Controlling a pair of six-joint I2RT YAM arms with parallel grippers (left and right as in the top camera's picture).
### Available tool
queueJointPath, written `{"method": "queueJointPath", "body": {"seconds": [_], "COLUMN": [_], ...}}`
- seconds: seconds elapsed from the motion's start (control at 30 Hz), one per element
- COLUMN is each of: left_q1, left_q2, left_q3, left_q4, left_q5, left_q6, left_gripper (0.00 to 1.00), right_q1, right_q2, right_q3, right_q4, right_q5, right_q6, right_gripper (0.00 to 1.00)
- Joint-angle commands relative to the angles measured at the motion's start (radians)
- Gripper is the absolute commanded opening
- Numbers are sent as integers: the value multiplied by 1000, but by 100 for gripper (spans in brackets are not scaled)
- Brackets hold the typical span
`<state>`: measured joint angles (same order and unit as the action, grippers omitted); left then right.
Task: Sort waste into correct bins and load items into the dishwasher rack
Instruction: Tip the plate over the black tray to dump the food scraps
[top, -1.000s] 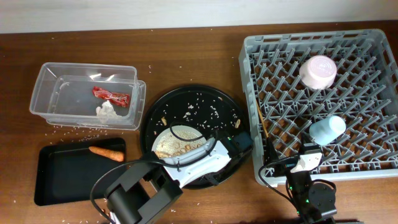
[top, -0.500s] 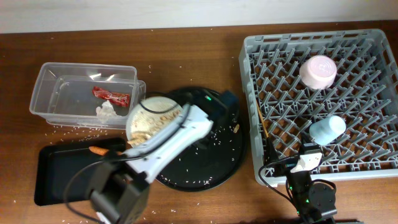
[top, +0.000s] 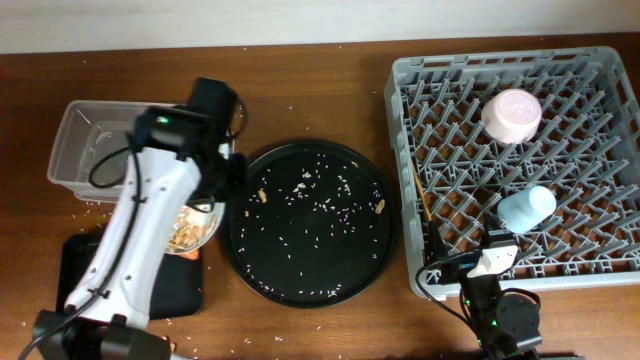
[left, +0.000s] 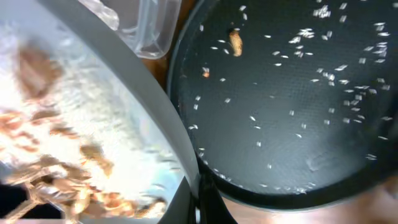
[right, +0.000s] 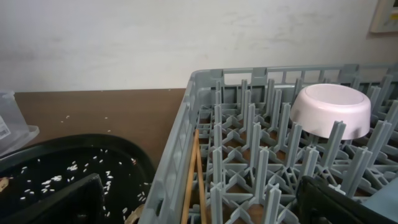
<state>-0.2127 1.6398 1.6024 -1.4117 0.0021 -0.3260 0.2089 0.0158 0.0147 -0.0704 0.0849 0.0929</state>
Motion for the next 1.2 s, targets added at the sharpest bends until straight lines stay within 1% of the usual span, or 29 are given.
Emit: {"method": "queueJointPath", "body": {"seconds": [0.0,0.07,0.2,0.27,0.43,0.5,0.6,0.67,0.7,0.8,0.87,0.93,1.03,1.17], "left_q1": [100,145,243,301,414,465,585,651,709,840,903,958,1021,1047], "left_q2": [-19,-19,-26,-43,-141,-190,-278,-316,-346,-407,-438,-470,-521,-601], "left_q3": [-19,-41,-112,-164,-266,-307,-385,-422,-455,-527,-557,-575,-576,-576], "left_q4": [5,5,27,47,77,100,166,190,204,206,195,161,88,68], "left_q5": [160,189,319,385,407,454,629,721,809,1030,1123,1228,1317,1331], "left_q6": [95,108,191,202,208,211,294,340,389,515,559,637,742,747], "left_gripper": [0,0,0,0,0,0,0,0,0,0,0,0,0,0], "right_q1": [-7,-7,-7,-7,-7,-7,-7,-7,-7,-7,-7,-7,-7,-7], "right_q2": [-8,-8,-8,-8,-8,-8,-8,-8,-8,-8,-8,-8,-8,-8], "right_q3": [-9,-9,-9,-9,-9,-9,-9,-9,-9,-9,-9,-9,-9,-9], "right_q4": [-2,-2,-2,-2,-2,-2,-2,-2,-2,-2,-2,-2,-2,-2], "right_q5": [-5,-5,-5,-5,-5,-5,-5,-5,-5,-6,-5,-5,-5,-5], "right_q6": [-7,-7,-7,-7,-7,-7,-7,-7,-7,-7,-8,-7,-7,-7], "right_gripper": [98,98,99,98,98,98,98,98,98,98,98,98,98,98]}}
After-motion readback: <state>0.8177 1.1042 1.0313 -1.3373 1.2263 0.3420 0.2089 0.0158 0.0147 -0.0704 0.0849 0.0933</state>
